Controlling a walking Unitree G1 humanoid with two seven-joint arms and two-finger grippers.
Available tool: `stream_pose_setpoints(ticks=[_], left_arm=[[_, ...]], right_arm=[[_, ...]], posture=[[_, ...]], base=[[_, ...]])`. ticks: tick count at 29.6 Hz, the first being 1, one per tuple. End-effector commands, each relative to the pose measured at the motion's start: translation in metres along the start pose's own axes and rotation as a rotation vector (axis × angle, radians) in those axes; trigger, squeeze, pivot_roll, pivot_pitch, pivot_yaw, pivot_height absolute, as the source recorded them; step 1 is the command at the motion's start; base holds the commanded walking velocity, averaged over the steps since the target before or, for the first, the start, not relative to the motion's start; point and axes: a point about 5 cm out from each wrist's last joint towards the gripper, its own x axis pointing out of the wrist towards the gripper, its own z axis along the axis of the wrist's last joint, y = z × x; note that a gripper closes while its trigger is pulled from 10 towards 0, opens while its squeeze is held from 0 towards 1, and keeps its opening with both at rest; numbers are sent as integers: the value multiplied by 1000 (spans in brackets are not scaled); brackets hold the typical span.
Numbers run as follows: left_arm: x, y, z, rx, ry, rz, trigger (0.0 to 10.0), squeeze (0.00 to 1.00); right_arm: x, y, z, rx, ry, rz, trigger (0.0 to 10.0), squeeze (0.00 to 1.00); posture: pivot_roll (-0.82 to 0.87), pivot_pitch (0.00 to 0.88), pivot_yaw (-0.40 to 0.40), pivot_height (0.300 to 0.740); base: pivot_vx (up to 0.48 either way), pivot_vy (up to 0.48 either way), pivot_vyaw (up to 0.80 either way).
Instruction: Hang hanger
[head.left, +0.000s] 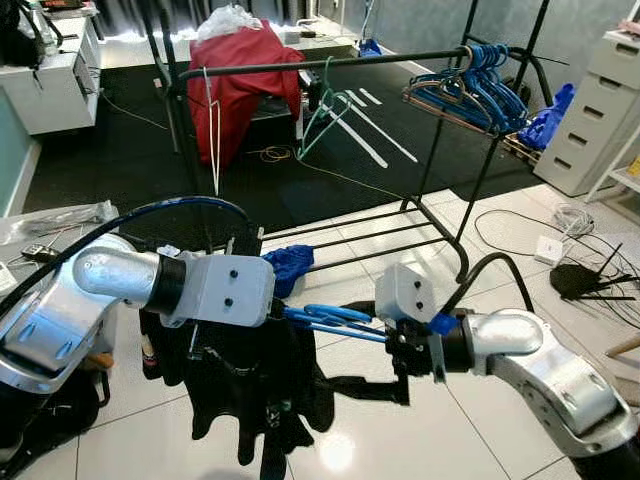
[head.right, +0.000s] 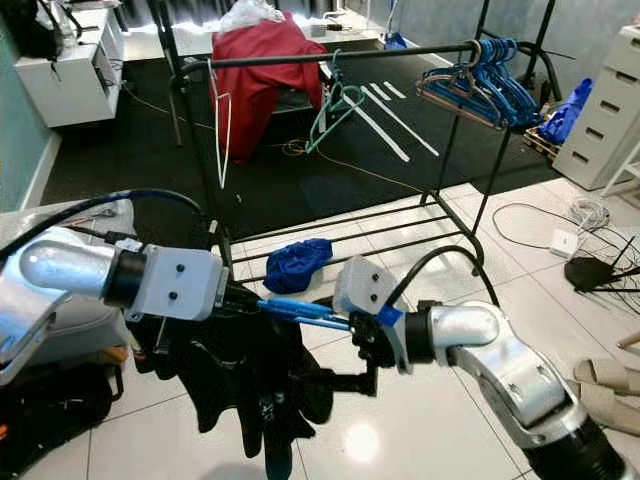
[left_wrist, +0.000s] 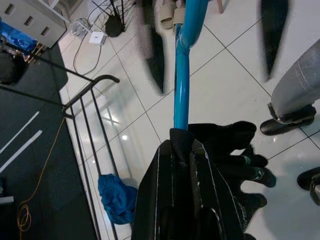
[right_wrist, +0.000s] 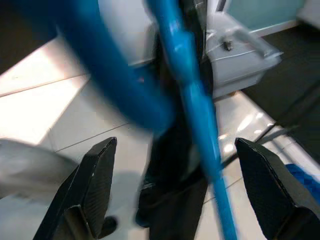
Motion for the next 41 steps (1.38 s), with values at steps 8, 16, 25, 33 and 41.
stream_pose_setpoints(ticks=[8,16,25,33,41], left_arm=[[-3,6,5,22,-9,34,10000,0],[-4,6,5,22,-7,39,10000,0],[-5,7,4,20,-3,47,10000,0],[-7,9,7,18,-17,51,10000,412],[-7,13,10,12,-31,66,10000,1000]], right_arm=[[12,-2,8,-49,-51,-14,0,0],[16,-1,9,-60,-70,-2,0,0],[17,-4,5,-98,-40,-37,0,0],[19,-6,0,-119,-16,-62,0,0],[21,-14,-3,-179,13,-129,0,0]], posture=[[-80,42,-11,740],[-79,43,-13,740],[-82,45,-12,740],[-78,44,-10,740],[-78,44,-10,740]], base=[[0,0,0],[0,0,0],[0,0,0],[0,0,0],[0,0,0]])
